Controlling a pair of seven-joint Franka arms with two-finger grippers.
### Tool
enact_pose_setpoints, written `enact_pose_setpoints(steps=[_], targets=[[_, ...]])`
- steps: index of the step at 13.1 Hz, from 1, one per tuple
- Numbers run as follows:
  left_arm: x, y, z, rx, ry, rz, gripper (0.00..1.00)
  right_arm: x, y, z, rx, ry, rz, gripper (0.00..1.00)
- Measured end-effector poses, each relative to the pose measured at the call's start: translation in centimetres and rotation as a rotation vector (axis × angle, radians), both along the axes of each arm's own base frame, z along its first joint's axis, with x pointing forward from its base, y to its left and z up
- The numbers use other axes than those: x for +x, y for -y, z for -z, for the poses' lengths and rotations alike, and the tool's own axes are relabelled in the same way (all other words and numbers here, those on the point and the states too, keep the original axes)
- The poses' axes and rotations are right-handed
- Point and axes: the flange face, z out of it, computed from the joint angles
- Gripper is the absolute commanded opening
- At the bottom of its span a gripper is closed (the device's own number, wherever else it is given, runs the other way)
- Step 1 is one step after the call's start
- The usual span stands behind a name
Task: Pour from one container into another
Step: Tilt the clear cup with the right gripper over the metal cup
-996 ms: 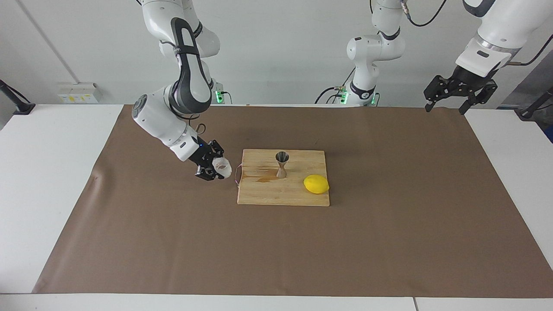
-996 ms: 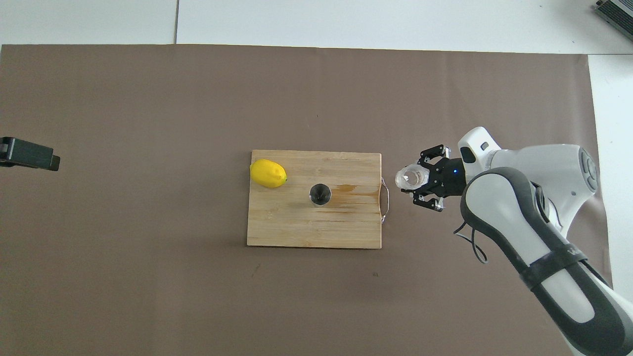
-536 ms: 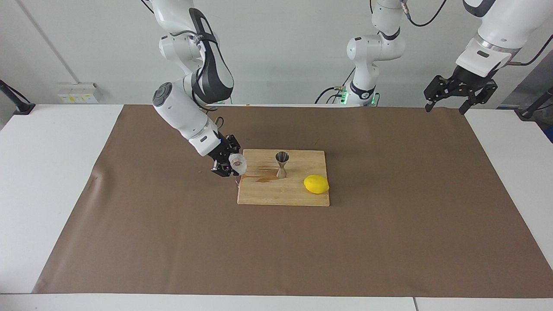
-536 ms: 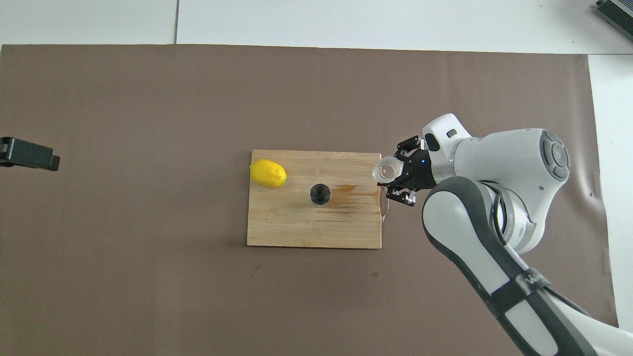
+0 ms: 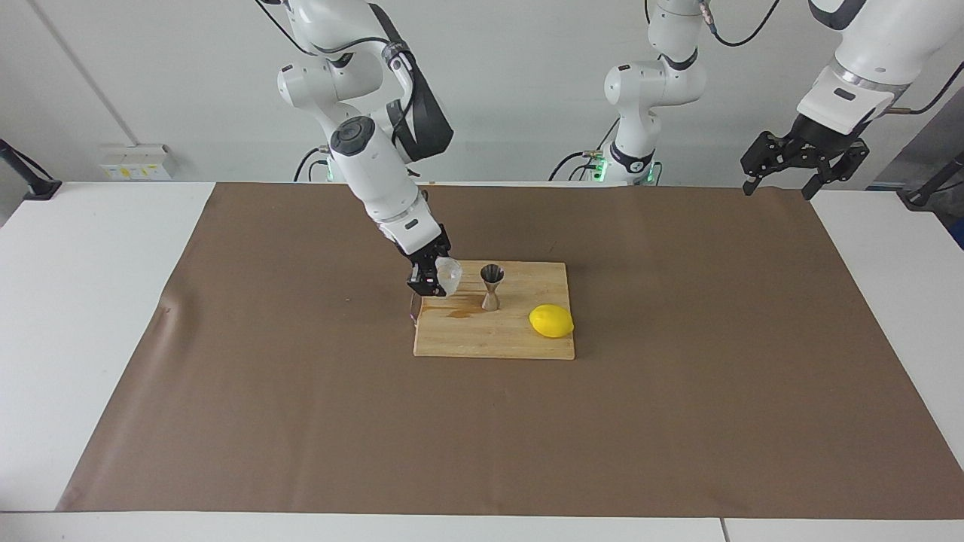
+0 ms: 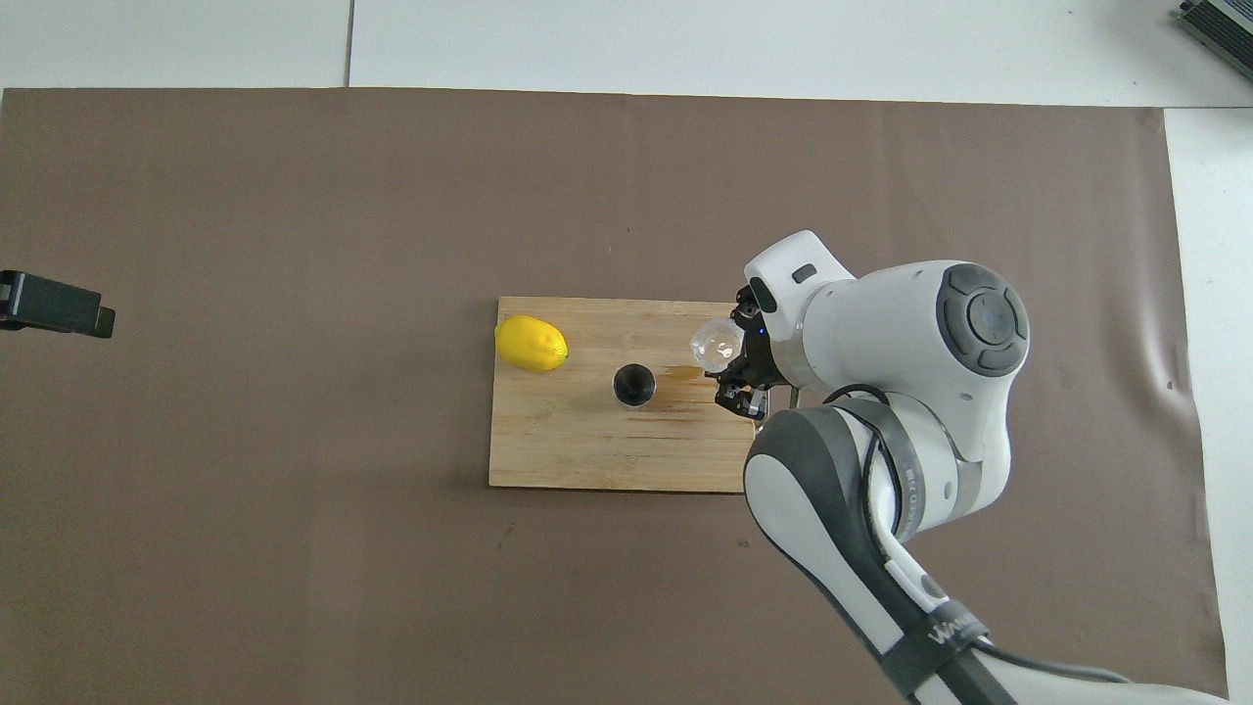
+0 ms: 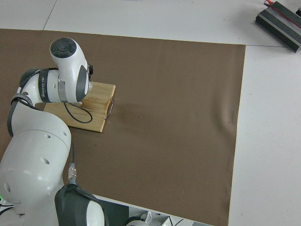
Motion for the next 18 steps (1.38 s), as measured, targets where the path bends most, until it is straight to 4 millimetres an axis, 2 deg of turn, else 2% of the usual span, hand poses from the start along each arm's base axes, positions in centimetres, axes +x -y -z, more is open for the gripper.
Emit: enact_pose_setpoints(steps=[11,18], targets=[[0.0,0.0,0.0,0.000,0.000,0.000,1.00,-2.5,-6.6,-0.6,-0.183,0.051,-0.030,0.29],[0.0,0.1,0.1,0.000,-0.002,0.003,1.00,-3.0,-7.6,-0.1,-0.249,0.076,0.054,0.29]])
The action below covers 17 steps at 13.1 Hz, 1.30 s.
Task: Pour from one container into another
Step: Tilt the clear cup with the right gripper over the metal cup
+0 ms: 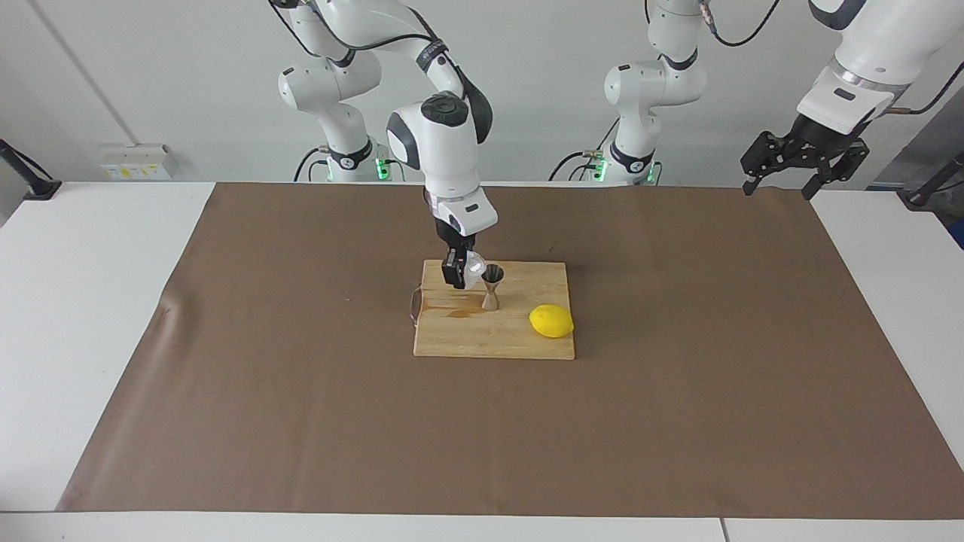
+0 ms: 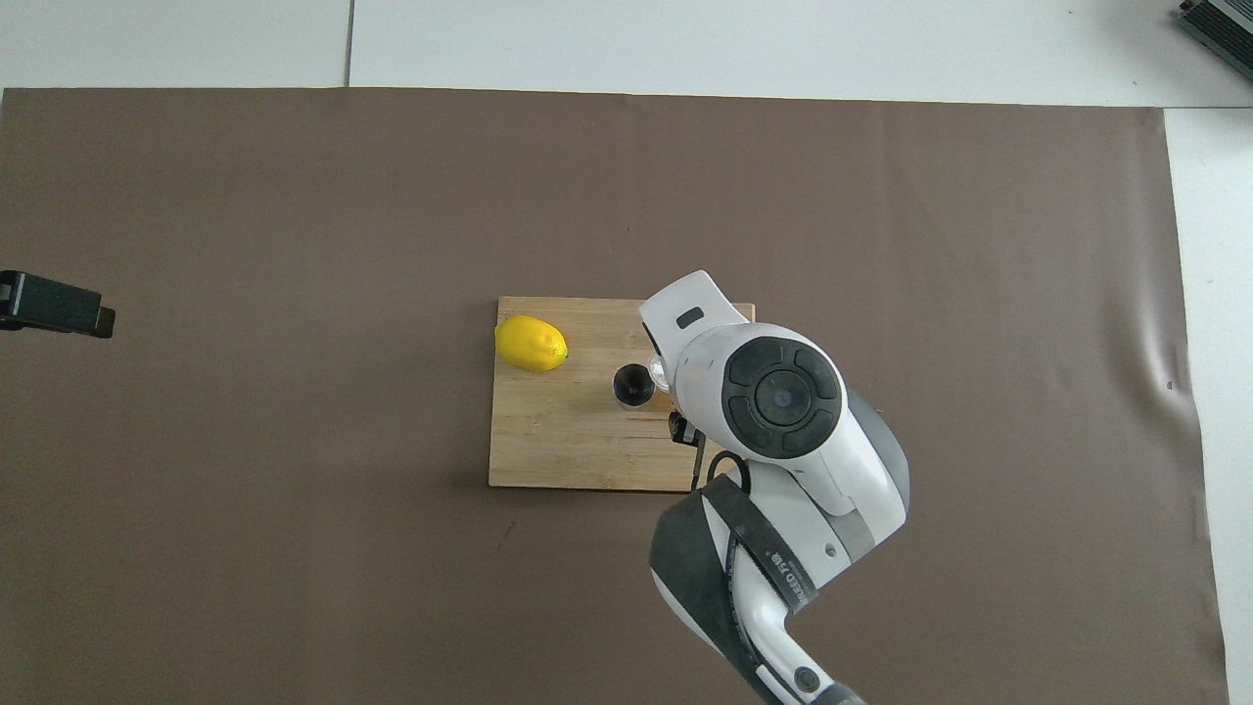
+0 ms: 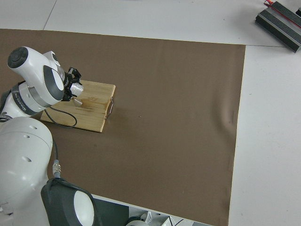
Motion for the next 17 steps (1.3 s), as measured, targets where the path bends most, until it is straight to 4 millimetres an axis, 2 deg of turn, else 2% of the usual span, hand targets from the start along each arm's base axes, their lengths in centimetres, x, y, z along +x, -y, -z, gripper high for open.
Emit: enact_pose_setpoints(steps=[8,17], targets=[[0.0,0.7,0.3,0.000,-0.006,0.020,1.00,-0.2,-0.9,0.3,-0.069,0.048,-0.012,0.27],[0.3,1.3,0.7,0.009,-0.013,0.063,1.00,0.1,-1.7,0.4,-0.167,0.088,-0.164,0.26]])
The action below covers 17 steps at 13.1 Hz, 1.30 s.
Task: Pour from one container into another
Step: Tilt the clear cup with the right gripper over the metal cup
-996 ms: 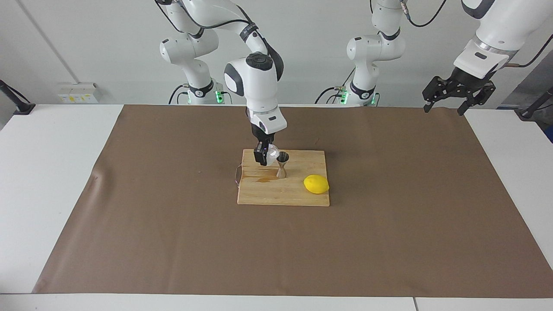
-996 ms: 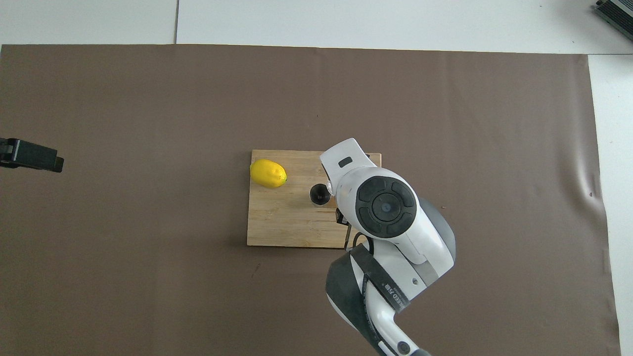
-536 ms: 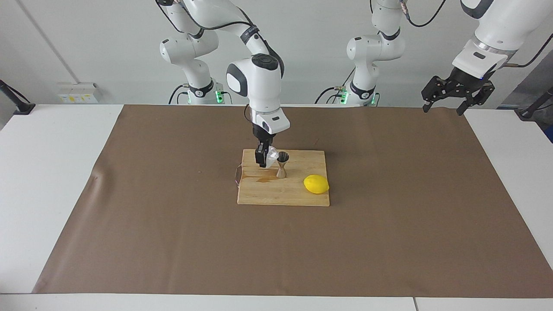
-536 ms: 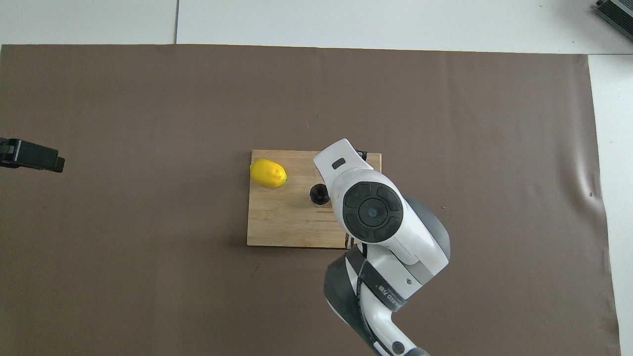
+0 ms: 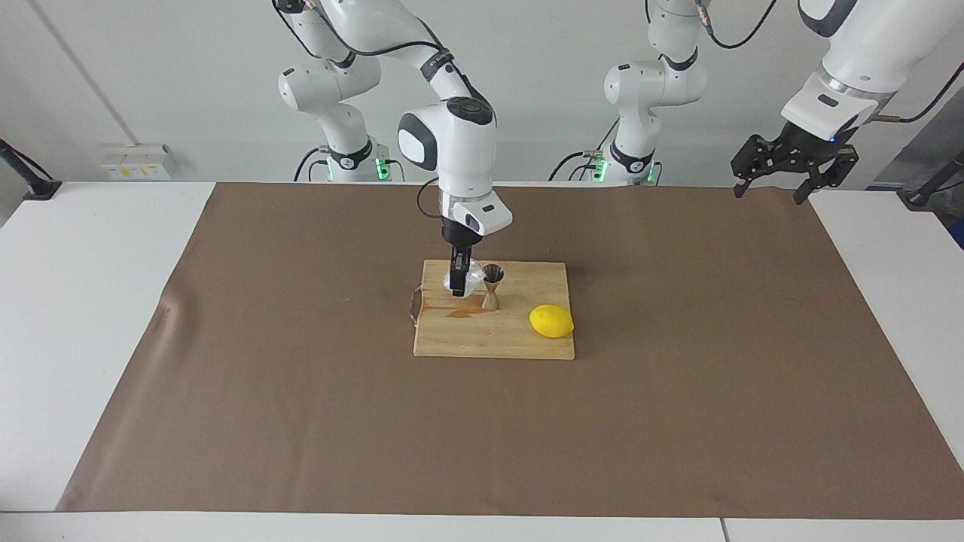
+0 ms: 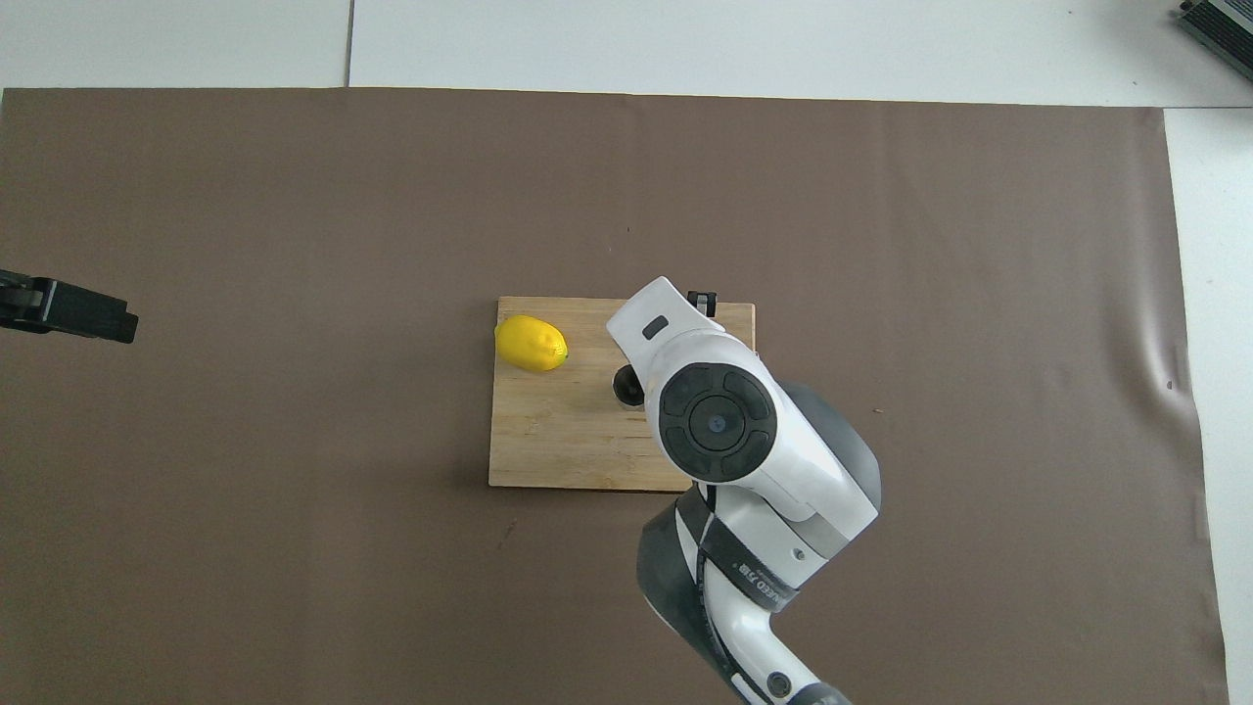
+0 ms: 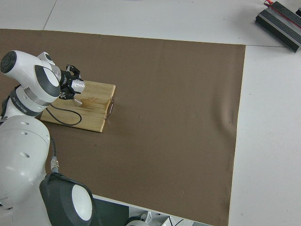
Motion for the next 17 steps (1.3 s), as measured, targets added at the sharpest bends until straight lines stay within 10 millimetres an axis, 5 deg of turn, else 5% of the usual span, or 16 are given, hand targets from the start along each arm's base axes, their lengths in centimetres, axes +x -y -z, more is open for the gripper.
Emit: enact_pose_setpoints(steps=[17], targets=[[0.0,0.0,0.0,-0.001,0.000,-0.022,1.00,-1.7,-2.7,0.5,-0.181,0.067,-0.256,0.25]])
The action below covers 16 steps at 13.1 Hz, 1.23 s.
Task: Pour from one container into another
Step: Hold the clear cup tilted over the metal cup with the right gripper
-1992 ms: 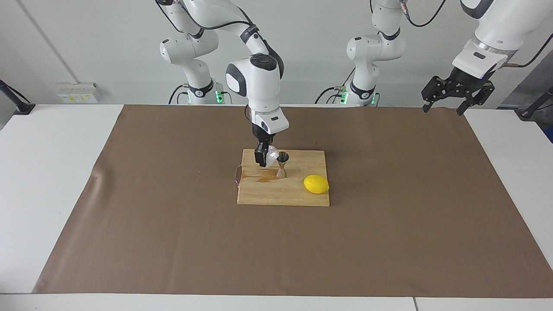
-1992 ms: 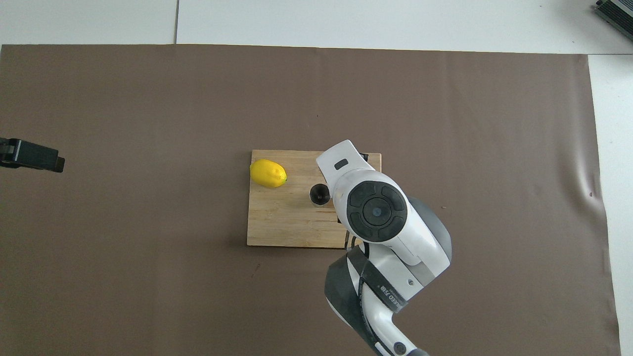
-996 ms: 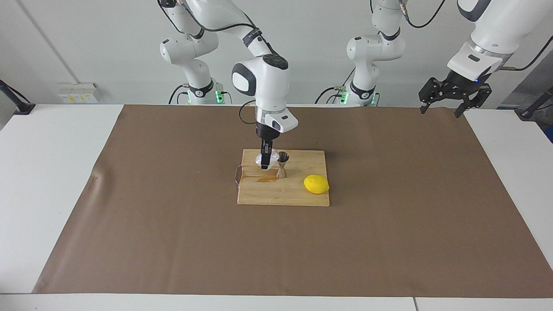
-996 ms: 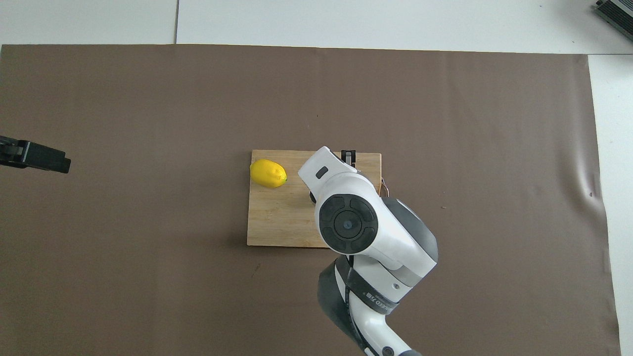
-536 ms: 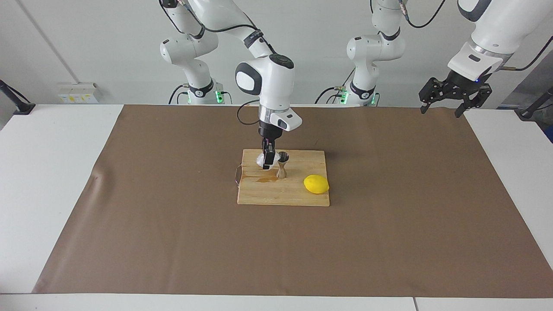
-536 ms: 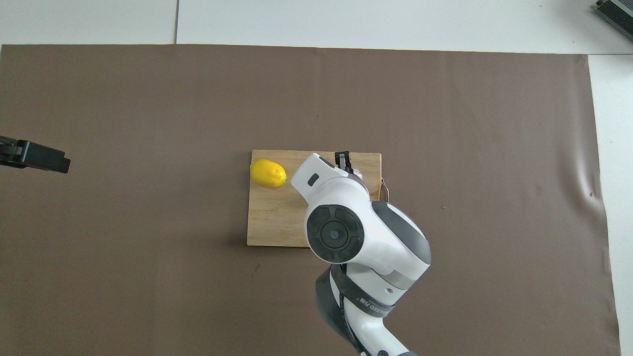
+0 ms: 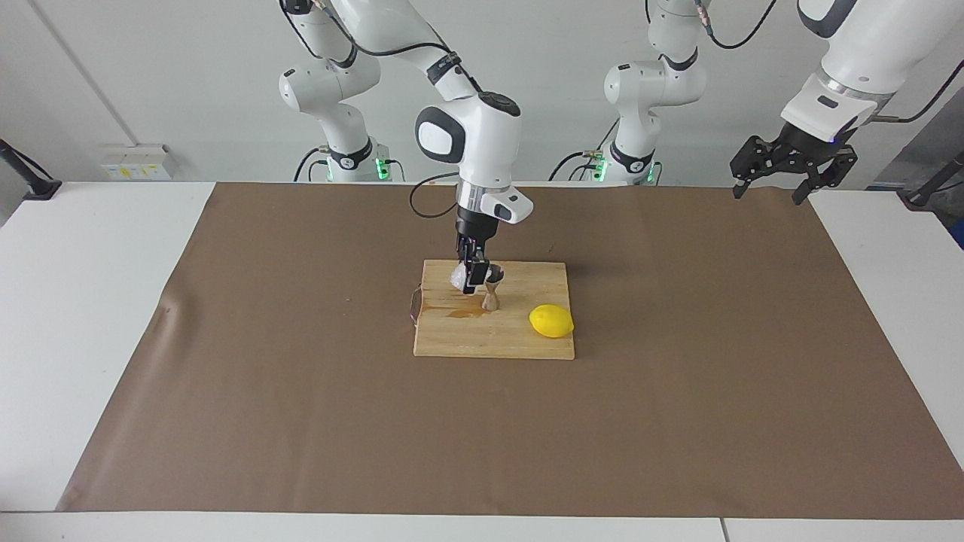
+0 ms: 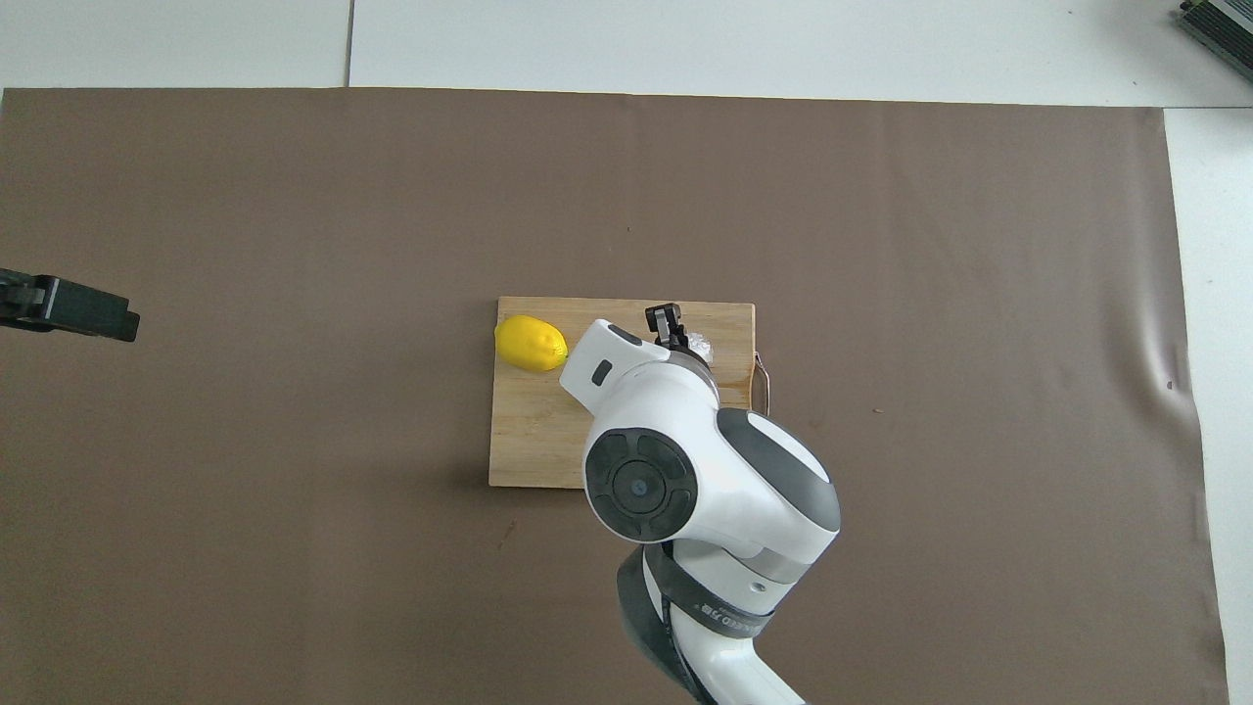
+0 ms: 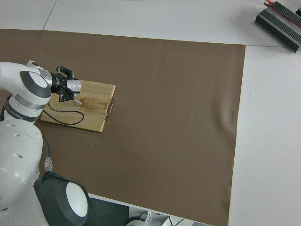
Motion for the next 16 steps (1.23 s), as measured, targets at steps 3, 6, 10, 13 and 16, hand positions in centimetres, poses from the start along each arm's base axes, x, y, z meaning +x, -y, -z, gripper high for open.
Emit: enact_pose_setpoints(steps=[3,6,10,13,16], targets=[[0.00,0.01,0.00,0.000,0.000,-0.001,1.00,-0.15,-0.24,-0.03,-0.023,0.009,-0.033,0.25],[0.00,0.01,0.00,0.000,0.000,-0.001,1.00,-0.32,-0.37,0.02,-0.044,0.009,-0.056,0.24],[0.00,0.04,0.00,0.000,0.000,-0.001,1.00,-0.90,-0.96,0.10,-0.074,0.011,-0.080,0.24],[0.00,0.05,0.00,0.000,0.000,-0.002,1.00,-0.84,-0.94,-0.13,-0.079,0.013,-0.077,0.24],[0.01,0.05,0.00,0.000,0.000,-0.002,1.00,-0.72,-0.75,-0.40,-0.099,0.010,-0.066,0.23]])
